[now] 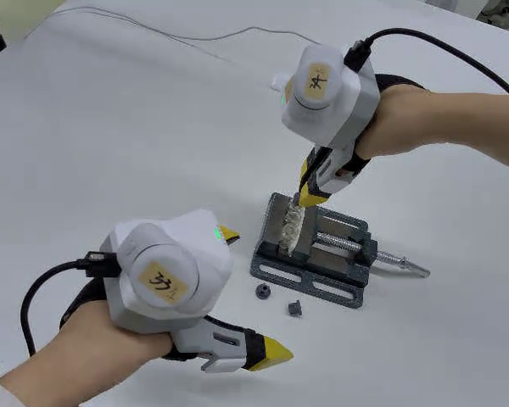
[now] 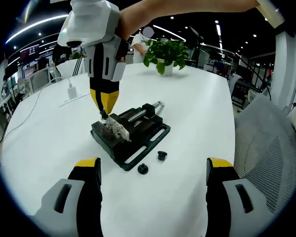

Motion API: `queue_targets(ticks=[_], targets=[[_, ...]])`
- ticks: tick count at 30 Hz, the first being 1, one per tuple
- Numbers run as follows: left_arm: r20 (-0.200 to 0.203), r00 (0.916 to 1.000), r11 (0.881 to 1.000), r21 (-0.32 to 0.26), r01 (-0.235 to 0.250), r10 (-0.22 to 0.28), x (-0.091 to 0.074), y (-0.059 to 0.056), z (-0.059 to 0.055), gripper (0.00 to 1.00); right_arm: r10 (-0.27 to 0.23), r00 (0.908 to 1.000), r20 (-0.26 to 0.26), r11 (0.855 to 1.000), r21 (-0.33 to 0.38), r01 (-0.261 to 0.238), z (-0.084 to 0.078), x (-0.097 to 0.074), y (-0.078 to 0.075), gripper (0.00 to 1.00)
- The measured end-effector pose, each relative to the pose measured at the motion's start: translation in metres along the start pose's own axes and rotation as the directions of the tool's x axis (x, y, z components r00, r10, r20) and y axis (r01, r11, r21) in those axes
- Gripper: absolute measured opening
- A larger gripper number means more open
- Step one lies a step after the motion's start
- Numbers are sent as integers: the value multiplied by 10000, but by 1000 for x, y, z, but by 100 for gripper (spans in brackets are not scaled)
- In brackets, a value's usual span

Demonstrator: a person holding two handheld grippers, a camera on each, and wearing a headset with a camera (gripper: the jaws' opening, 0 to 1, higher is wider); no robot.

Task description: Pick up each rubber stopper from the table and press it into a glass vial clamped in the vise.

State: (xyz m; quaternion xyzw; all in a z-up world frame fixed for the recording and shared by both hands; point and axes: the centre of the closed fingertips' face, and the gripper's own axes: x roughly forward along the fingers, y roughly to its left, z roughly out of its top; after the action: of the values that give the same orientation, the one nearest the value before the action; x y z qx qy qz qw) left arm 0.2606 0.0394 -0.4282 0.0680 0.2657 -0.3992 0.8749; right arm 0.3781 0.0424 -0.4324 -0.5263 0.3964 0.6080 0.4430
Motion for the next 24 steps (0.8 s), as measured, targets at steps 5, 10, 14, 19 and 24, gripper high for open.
queue_targets(ticks=[5,10,14,19,24], targets=[[27,10000,10000,-8,12,-12,1,1,1,86,-125,9996,-262,9993,337,134,-2,1,-2,3],[74,10000,10000,-43,49,-49,3,-1,1,86,-240,9990,-368,9956,893,272,-1,0,0,3],[95,9999,9999,-84,107,-106,6,-2,2,86,-240,9978,-623,9862,1620,338,1,-1,2,3],[173,9998,9999,-98,130,-128,7,-3,4,85,-456,9937,-1019,9750,2121,665,4,0,5,3],[180,9998,9999,-120,100,-98,6,-3,4,84,-556,9940,-945,9861,1509,695,2,-1,8,4]])
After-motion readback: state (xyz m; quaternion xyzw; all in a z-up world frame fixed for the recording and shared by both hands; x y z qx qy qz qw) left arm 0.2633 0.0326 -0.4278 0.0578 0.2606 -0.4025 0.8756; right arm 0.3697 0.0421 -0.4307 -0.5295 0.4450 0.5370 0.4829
